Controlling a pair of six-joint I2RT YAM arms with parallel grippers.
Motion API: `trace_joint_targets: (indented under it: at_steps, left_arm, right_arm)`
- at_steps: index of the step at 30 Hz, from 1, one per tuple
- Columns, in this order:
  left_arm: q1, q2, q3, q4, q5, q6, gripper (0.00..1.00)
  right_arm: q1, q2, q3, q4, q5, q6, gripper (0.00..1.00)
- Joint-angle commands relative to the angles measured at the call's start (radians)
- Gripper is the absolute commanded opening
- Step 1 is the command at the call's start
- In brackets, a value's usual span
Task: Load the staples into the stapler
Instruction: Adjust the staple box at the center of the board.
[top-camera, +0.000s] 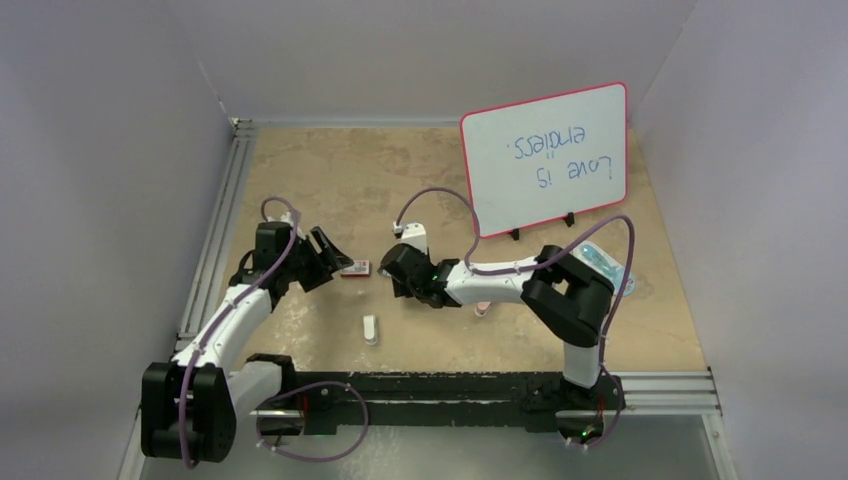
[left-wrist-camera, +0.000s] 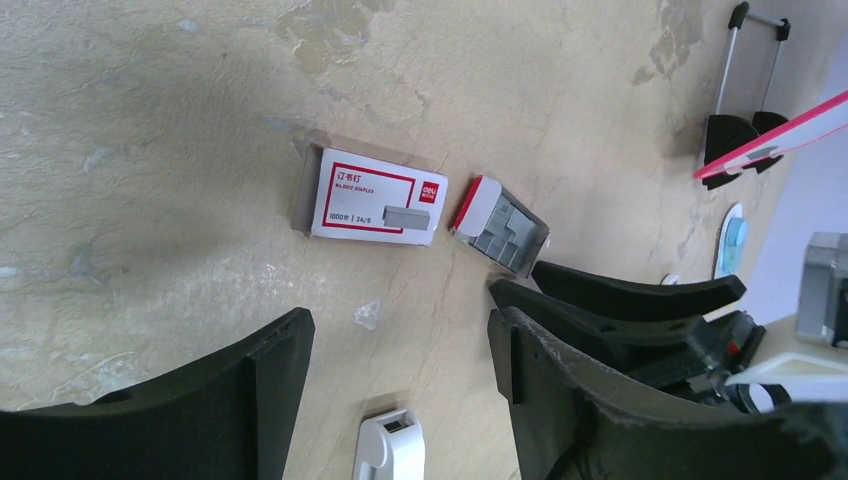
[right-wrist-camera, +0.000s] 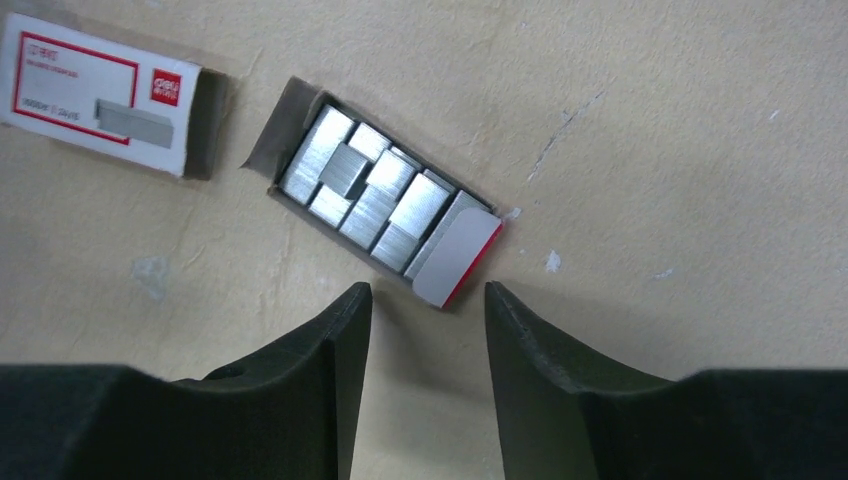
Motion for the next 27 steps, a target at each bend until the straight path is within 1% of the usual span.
trace_joint_targets:
  at_steps: [1,6,12,16,19,21,25,27]
  left_arm:
    - [-0.005,-0.007,0.018,0.007,-0.021,0.015,0.66]
    - [-0.006,0.005,0.03,0.0,-0.031,0.015,0.66]
    - [-0.006,0.022,0.038,-0.003,-0.025,0.016,0.66]
    - [-0.006,0.027,0.037,-0.001,-0.017,0.01,0.66]
    - [-0.006,0.032,0.036,0.0,-0.003,0.005,0.66]
    - [-0.006,0.03,0.038,-0.005,0.003,0.003,0.66]
    - [-0.006,-0.003,0.05,-0.027,0.004,0.0,0.66]
    - [-0.006,-0.025,0.057,-0.037,0.001,0.0,0.66]
  right_arm:
    - [0.0,0.035,0.053,-0.014,0.025,0.003,0.47]
    - [-0.003,0.068,0.075,-0.011,0.042,-0.037,0.45]
    - [-0.083,0.096,0.092,0.047,-0.007,-0.15,0.41]
    - [-0.112,0.11,0.108,0.086,-0.046,-0.232,0.4]
    - [-0.114,0.114,0.123,0.082,-0.056,-0.261,0.43]
    - [-0.113,0.098,0.127,0.058,-0.051,-0.252,0.48]
    - [-0.111,-0.032,0.091,0.033,-0.045,-0.217,0.56]
    - [-0.099,-0.102,0.07,0.012,-0.082,-0.19,0.59]
